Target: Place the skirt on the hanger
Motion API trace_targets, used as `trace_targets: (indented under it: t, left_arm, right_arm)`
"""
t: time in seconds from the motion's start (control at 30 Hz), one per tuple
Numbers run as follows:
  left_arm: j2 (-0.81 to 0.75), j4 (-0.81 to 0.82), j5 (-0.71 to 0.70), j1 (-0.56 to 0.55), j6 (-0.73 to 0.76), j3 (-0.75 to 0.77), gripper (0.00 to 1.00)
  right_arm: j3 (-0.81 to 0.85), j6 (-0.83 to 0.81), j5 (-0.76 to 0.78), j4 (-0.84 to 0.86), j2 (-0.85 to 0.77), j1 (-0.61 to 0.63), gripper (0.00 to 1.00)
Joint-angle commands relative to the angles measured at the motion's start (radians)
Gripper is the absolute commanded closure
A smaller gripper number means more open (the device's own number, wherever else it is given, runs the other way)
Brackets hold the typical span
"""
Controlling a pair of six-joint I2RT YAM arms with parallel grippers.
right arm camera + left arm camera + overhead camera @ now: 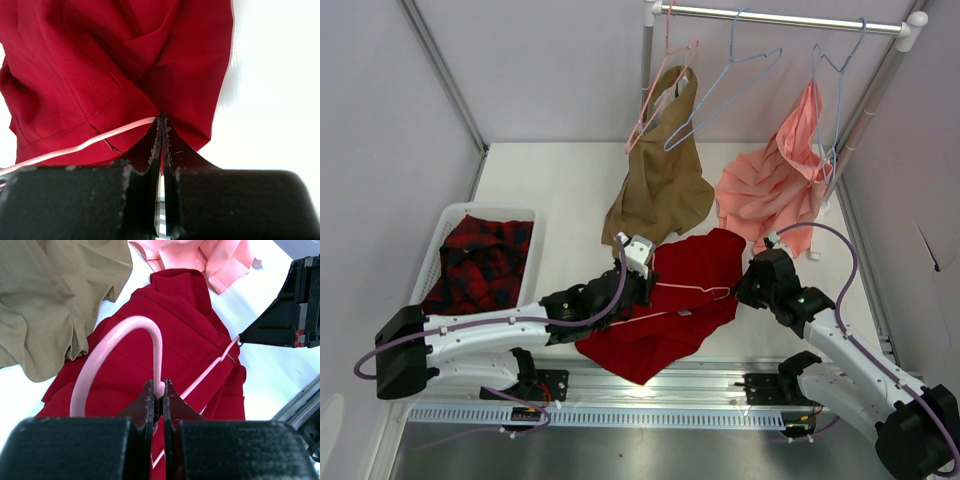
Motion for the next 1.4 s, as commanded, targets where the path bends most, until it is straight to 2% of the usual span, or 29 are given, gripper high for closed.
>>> trace_targets:
  t: [0.0,0.57,1.03,1.37]
  left_arm:
    - [0.009,0.033,0.014,0.005,0.01,0.007,1.0]
    - [0.069,0.044,0.043,0.011,0.019,0.069,1.0]
    - [0.105,0.049,0.151,0.074,-0.007,0.159,1.0]
    - [0.127,-0.029,0.191,0.086,0.03,0.342,1.0]
  right_arm:
    - [0.055,-0.018,0.003,0.038,0.003,-0.002,1.0]
    - [0.09,-0.022,-0.008,0.039,0.01,0.039,1.0]
    - [0.154,-0.03,0.003,-0.008,-0.04,0.091,1.0]
    - [0.324,-0.067,0.011,-0.087,-0.062,0.108,1.0]
